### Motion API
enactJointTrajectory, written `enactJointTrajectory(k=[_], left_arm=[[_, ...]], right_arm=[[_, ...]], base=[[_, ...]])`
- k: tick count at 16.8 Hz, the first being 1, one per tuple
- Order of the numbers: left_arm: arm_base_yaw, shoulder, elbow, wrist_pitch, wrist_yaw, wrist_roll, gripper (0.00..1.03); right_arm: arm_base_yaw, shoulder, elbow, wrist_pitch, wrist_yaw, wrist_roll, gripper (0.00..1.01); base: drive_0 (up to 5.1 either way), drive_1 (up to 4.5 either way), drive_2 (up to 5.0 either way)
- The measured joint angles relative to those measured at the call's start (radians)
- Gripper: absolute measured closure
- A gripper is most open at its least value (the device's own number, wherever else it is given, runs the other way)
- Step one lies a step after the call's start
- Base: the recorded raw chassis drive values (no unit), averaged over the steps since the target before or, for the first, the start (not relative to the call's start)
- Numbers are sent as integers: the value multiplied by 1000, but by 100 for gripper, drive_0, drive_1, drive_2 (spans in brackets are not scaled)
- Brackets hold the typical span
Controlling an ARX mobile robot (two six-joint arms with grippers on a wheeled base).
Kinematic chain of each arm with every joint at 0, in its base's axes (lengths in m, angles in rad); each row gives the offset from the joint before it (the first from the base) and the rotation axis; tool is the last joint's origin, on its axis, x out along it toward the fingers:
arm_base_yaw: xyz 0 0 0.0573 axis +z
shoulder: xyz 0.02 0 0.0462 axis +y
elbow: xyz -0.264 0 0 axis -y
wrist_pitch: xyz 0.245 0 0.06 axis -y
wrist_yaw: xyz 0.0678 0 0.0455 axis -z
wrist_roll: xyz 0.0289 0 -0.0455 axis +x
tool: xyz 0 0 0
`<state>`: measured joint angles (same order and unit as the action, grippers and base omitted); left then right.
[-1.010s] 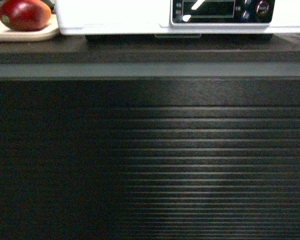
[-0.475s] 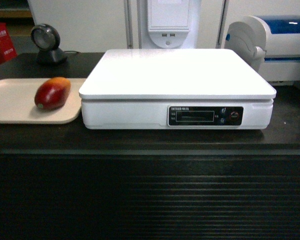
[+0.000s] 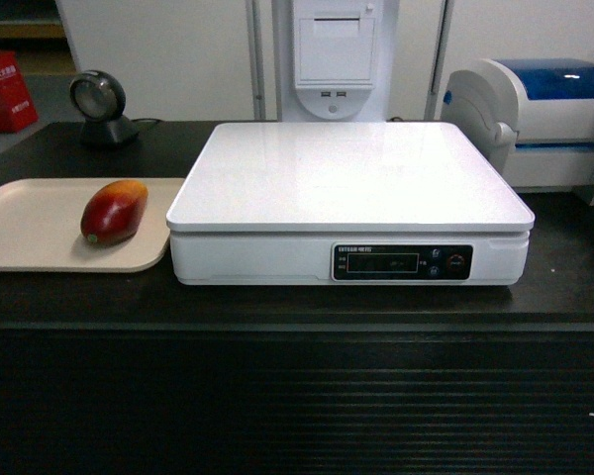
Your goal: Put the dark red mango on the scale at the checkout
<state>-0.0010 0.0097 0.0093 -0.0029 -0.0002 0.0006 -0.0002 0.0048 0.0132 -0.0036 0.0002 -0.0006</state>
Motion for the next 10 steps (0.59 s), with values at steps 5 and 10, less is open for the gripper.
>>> enactJointTrajectory(k=[5, 10], left_arm=[[0, 0, 0, 0, 0, 0, 5], [0, 0, 0, 0, 0, 0, 5]], right_arm=[[0, 0, 0, 0, 0, 0, 3], [0, 0, 0, 0, 0, 0, 3]], base=[[0, 0, 0], [0, 0, 0]])
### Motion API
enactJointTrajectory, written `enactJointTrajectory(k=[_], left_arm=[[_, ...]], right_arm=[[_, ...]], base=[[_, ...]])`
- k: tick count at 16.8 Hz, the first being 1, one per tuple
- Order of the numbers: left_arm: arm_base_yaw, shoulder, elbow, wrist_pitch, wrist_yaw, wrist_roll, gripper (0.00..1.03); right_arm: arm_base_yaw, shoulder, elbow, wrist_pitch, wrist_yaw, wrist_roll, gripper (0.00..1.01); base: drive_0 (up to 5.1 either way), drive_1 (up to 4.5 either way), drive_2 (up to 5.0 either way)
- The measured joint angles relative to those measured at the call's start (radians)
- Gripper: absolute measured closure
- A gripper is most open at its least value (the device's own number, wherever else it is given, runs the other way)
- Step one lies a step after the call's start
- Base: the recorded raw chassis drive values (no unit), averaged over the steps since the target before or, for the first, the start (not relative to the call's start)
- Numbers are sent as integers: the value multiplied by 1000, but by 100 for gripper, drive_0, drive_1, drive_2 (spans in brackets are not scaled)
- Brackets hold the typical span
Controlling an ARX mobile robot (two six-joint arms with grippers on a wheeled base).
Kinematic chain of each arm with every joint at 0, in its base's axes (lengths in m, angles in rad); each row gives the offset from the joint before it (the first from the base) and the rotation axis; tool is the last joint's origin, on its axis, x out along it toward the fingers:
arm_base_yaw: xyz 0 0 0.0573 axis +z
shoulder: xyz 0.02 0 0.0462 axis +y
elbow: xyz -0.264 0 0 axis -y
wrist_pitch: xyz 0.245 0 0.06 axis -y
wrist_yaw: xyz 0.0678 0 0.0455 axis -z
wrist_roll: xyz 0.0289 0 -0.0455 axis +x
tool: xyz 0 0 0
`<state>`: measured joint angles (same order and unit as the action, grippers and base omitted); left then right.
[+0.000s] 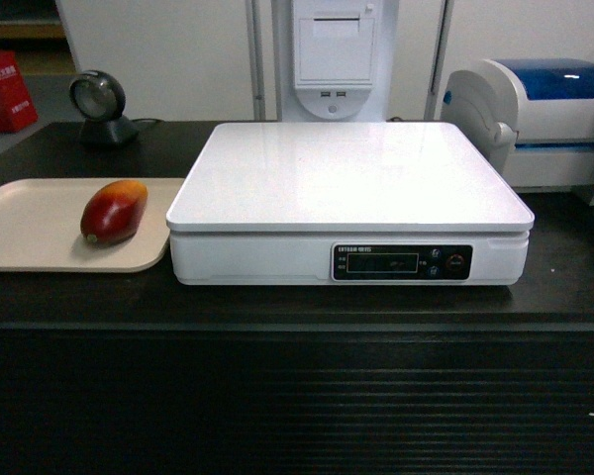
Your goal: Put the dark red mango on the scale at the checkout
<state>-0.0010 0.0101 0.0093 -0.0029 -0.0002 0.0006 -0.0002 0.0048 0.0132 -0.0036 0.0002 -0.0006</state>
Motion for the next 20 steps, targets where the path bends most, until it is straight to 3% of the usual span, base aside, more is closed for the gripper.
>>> enactJointTrajectory(k=[4, 5, 6, 7, 8, 10, 14, 17, 20], left_arm=[[0, 0, 0, 0, 0, 0, 5], [-21, 14, 20, -76, -64, -21, 5], [-89, 103, 71, -174, -203, -63, 5], [-116, 209, 120, -175, -293, -75, 5], [-91, 267, 154, -126, -319, -79, 5], [-45, 333, 187, -24, -260, -74, 5], [174, 800, 301, 348, 62, 5, 5], [185, 1215, 528, 499, 212, 27, 5], [129, 1608, 790, 434, 212, 69, 5]], right_arm=[[0, 0, 0, 0, 0, 0, 3], [0, 0, 0, 0, 0, 0, 3], [0, 0, 0, 0, 1, 0, 3], [0, 0, 0, 1, -1, 0, 3], [0, 0, 0, 0, 1, 0, 3], [0, 0, 0, 0, 0, 0, 3], [0, 0, 0, 0, 0, 0, 3], [0, 0, 0, 0, 0, 0, 3], [0, 0, 0, 0, 0, 0, 3]], base=[[0, 0, 0], [0, 0, 0], [0, 0, 0], [0, 0, 0], [0, 0, 0], [0, 0, 0], [0, 0, 0], [0, 0, 0], [0, 0, 0]])
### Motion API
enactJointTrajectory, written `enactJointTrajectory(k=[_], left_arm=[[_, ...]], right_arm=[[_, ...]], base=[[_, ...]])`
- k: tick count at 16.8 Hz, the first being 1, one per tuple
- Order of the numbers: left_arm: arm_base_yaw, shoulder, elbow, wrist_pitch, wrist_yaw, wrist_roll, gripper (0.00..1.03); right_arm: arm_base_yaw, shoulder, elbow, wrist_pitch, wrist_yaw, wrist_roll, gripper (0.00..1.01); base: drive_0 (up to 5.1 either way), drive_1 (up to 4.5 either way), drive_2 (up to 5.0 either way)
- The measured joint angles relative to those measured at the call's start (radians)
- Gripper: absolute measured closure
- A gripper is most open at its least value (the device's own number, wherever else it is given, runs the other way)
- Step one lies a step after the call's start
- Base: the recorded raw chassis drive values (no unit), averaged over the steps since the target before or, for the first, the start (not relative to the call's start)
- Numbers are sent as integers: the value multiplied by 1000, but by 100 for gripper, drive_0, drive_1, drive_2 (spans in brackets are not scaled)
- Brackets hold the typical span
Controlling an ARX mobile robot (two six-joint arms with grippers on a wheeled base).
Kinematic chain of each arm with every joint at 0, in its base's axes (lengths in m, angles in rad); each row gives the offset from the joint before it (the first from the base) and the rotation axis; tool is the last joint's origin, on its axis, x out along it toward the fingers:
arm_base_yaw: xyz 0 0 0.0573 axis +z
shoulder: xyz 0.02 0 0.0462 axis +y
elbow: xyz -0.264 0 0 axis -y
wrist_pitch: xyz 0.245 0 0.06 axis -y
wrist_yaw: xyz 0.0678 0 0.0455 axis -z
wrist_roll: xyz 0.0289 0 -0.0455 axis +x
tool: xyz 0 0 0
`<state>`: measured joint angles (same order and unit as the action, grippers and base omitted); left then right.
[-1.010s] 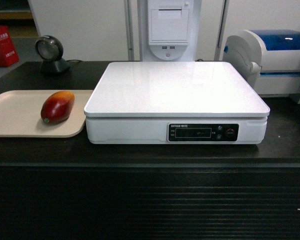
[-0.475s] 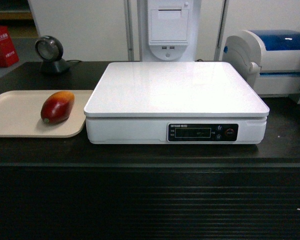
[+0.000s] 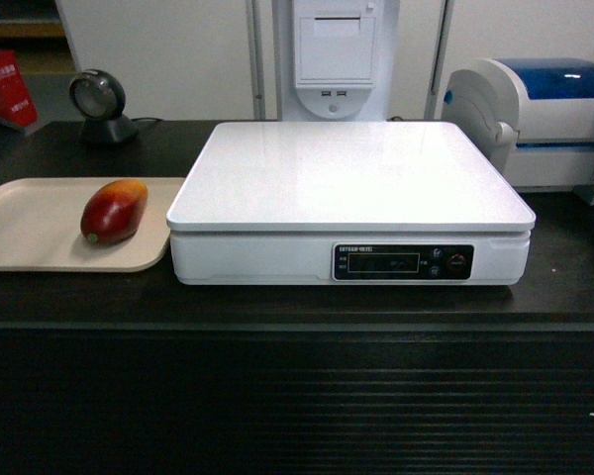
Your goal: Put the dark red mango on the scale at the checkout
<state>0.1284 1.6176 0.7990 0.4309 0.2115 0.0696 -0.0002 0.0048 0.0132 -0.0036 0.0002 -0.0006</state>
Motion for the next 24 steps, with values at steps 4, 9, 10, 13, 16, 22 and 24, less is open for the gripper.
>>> enactJointTrajectory(k=[4, 9, 10, 13, 16, 22, 24], left_arm=[[-47, 303, 313, -130, -5, 46, 5], [-60, 550, 628, -292, -27, 53, 5], [-59, 591, 684, -325, -27, 41, 5], [-59, 634, 743, -369, -35, 42, 5], [-52, 673, 777, -386, -43, 39, 5], [-34, 735, 869, -428, 5, -12, 5], [-33, 767, 888, -446, 1, -17, 5]], right_arm=[[0, 0, 0, 0, 0, 0, 3], [0, 0, 0, 0, 0, 0, 3], [0, 0, 0, 0, 0, 0, 3], [0, 0, 0, 0, 0, 0, 3], [0, 0, 0, 0, 0, 0, 3], [0, 0, 0, 0, 0, 0, 3], [0, 0, 0, 0, 0, 0, 3]], base=[[0, 0, 0], [0, 0, 0], [0, 0, 0], [0, 0, 0], [0, 0, 0], [0, 0, 0], [0, 0, 0]])
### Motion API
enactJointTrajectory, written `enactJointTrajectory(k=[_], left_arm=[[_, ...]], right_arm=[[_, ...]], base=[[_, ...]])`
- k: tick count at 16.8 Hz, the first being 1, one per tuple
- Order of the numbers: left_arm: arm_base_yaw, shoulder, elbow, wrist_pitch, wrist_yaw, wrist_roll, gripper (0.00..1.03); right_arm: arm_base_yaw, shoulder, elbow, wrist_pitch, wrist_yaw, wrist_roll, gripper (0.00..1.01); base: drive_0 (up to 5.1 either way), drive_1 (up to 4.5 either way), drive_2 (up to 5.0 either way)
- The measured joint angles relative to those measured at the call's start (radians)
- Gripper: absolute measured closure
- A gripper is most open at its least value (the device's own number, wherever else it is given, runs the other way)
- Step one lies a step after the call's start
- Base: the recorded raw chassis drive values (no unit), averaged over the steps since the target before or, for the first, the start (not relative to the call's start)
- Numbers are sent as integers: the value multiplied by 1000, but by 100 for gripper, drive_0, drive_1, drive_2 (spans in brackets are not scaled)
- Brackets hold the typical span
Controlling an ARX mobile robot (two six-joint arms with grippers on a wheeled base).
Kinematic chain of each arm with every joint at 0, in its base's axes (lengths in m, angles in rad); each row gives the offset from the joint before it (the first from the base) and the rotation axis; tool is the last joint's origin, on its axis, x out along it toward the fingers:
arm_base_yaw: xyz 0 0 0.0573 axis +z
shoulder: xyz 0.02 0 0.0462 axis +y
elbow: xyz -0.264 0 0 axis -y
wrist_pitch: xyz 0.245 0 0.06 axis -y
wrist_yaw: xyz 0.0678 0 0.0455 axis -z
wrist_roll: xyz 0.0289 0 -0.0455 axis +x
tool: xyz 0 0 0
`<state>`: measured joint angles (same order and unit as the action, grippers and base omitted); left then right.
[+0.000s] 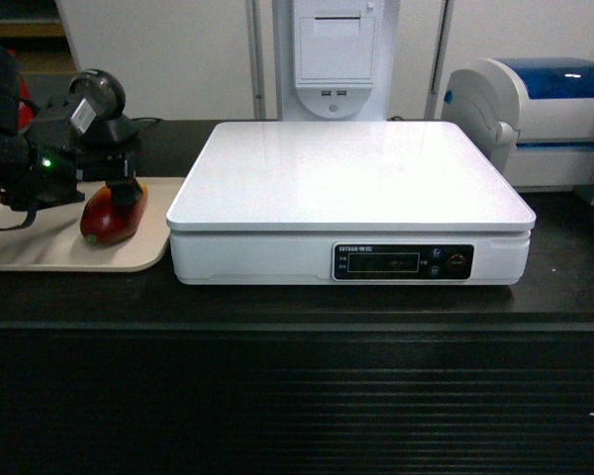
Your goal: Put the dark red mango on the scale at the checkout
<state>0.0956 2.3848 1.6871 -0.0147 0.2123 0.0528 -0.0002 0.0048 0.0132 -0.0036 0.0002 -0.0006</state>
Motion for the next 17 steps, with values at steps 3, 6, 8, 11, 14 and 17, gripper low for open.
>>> enactJointTrajectory(k=[3, 6, 8, 11, 14, 17], left_arm=[[1, 37, 9, -10, 13, 7, 5], [2, 46, 13, -13, 29, 24, 5], [6, 47, 13, -11, 34, 32, 21], [11, 47, 10, -6, 37, 34, 34], [13, 16, -34, 11, 24, 50, 35], [-3, -60, -99, 46, 20, 50, 35]], right_arm=[[0, 0, 0, 0, 0, 0, 3], [0, 0, 0, 0, 0, 0, 3], [0, 0, 0, 0, 0, 0, 3], [0, 0, 0, 0, 0, 0, 3], [0, 0, 0, 0, 0, 0, 3], [0, 0, 0, 0, 0, 0, 3]], base=[[0, 0, 0], [0, 0, 0], [0, 0, 0], [0, 0, 0], [0, 0, 0], [0, 0, 0]])
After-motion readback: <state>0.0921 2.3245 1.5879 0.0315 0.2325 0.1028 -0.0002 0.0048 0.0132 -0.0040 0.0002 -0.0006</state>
